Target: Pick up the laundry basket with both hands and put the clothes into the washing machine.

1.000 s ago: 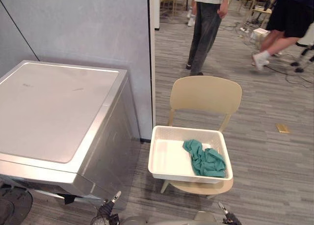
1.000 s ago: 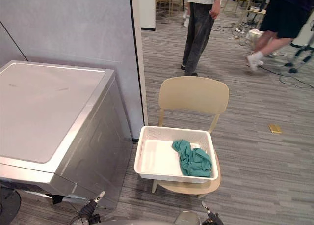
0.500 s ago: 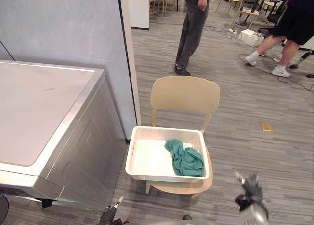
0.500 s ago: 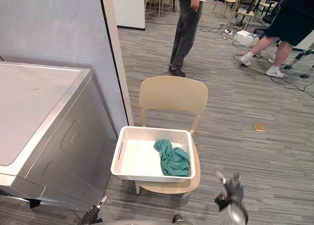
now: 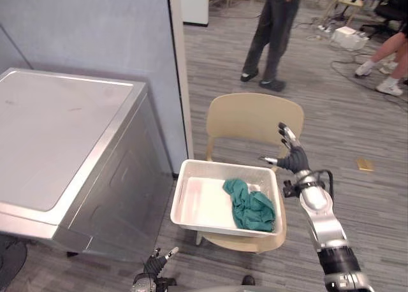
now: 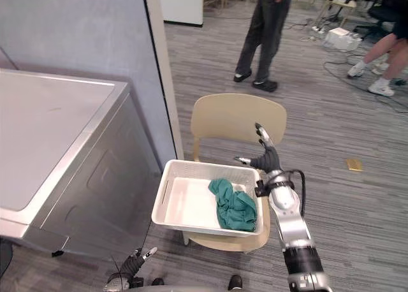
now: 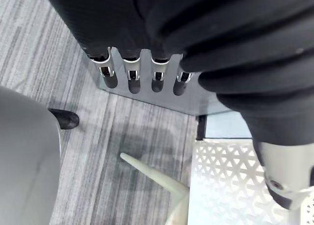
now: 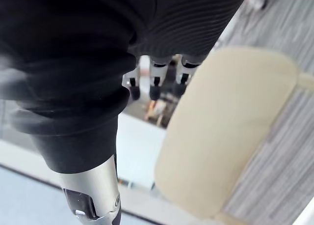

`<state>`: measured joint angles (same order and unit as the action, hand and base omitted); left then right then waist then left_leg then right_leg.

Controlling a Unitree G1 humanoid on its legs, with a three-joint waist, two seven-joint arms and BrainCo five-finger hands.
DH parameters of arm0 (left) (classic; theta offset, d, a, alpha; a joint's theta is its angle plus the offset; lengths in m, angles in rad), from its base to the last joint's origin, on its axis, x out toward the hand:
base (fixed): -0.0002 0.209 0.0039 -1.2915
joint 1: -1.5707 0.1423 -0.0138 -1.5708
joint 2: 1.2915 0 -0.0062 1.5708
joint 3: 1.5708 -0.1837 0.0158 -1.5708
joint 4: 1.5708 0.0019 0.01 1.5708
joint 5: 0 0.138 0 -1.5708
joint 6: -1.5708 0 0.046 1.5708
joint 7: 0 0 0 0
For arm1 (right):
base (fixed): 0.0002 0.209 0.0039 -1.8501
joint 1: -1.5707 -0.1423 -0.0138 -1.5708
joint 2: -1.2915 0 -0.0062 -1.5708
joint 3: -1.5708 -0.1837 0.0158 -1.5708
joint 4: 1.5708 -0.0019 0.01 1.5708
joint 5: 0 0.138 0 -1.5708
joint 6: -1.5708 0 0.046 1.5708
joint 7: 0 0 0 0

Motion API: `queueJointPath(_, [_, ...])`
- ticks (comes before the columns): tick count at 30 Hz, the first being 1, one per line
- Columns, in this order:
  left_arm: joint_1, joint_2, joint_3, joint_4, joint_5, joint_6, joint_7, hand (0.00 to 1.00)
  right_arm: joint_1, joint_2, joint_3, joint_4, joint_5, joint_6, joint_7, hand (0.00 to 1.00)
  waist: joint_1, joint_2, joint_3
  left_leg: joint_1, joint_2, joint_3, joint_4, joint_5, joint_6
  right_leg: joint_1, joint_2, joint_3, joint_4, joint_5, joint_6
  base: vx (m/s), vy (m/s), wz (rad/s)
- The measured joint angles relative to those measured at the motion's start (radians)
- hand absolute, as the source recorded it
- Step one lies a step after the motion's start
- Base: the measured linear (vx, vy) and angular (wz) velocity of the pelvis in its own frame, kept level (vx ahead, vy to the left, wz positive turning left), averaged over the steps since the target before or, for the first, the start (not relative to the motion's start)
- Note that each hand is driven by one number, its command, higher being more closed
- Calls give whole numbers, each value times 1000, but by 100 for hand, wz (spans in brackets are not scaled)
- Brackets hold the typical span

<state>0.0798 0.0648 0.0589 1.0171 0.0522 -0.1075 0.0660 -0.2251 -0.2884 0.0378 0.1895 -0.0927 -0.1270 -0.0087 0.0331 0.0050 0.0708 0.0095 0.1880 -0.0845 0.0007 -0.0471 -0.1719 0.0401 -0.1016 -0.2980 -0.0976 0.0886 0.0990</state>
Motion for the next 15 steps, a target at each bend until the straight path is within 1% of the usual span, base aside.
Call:
queueJointPath(2, [-16, 7, -23, -9, -1, -2, 1, 0, -100, -20, 55, 149, -24, 0, 2, 0, 30, 0, 35, -14, -3, -18, 2, 13, -6, -1, -2, -10, 0, 2, -2, -52, -7, 28])
queueJointPath(3, [-22, 9, -25, -18, -2, -6, 1, 0, -140, -24, 94, 215, -33, 0, 10, 0, 49, 1, 56, -19, -2, -24, 2, 17, -7, -1, -1, -18, 0, 3, -3, -89, -23, 24])
queueJointPath(4, [-23, 8, -26, -36, -1, -8, 2, 0, -166, -27, 126, 258, -39, 1, 15, 0, 60, 2, 72, -26, -2, -32, 6, 20, -5, -4, -1, -26, 5, 3, -4, -77, -22, 19])
queueJointPath(5, [-25, 8, -26, -44, -1, -11, 1, 0, -183, -27, 147, 285, -45, 1, 16, 0, 64, 2, 83, -34, -3, -38, 10, 21, -5, -9, -2, -30, 9, 3, -4, -82, -15, 22])
queueJointPath(7, [-43, 9, -26, -59, -1, -13, 3, 0, -256, -27, 211, 403, -89, 6, 37, 0, 73, 1, 130, -57, -8, -51, 12, 34, -10, -29, -8, -39, 25, 4, -5, -98, -7, 15])
queueJointPath(8, [-48, 9, -26, -63, -1, -13, 3, 0, -267, -27, 217, 424, -100, 8, 37, 0, 77, 0, 139, -64, -9, -51, 14, 36, -8, -39, -10, -37, 31, 5, -5, -108, -2, -2])
queueJointPath(9, [-66, 9, -26, -66, -1, -13, 4, 0, -283, -29, 217, 471, -110, 13, 36, 0, 89, -1, 168, -78, -14, -51, 19, 42, -4, -60, -15, -32, 45, 6, -5, -110, 3, -5])
queueJointPath(10, [-68, 9, -26, -68, -2, -13, 6, 0, -288, -29, 217, 490, -113, 19, 36, 0, 90, -1, 175, -86, -16, -51, 19, 45, -3, -68, -18, -32, 47, 9, -4, -103, 6, -3])
queueJointPath(11, [-77, 10, -26, -73, -3, -14, 11, 0, -297, -34, 217, 518, -114, 28, 35, 0, 90, -1, 197, -93, -20, -51, 19, 50, 0, -75, -22, -31, 51, 13, -2, -104, 8, 0])
queueJointPath(14, [-103, 17, -29, -74, -4, -15, 29, 0, -306, -39, 215, 545, -133, 39, 32, 0, 86, -4, 246, -123, -30, -50, 40, 51, 2, -104, -34, -25, 63, 22, 1, -102, 14, -2])
queueJointPath(15, [-104, 17, -29, -75, -4, -15, 29, 0, -310, -40, 215, 552, -140, 40, 32, 0, 85, -5, 254, -130, -32, -49, 43, 52, 4, -110, -35, -23, 63, 26, 1, -115, 23, -6])
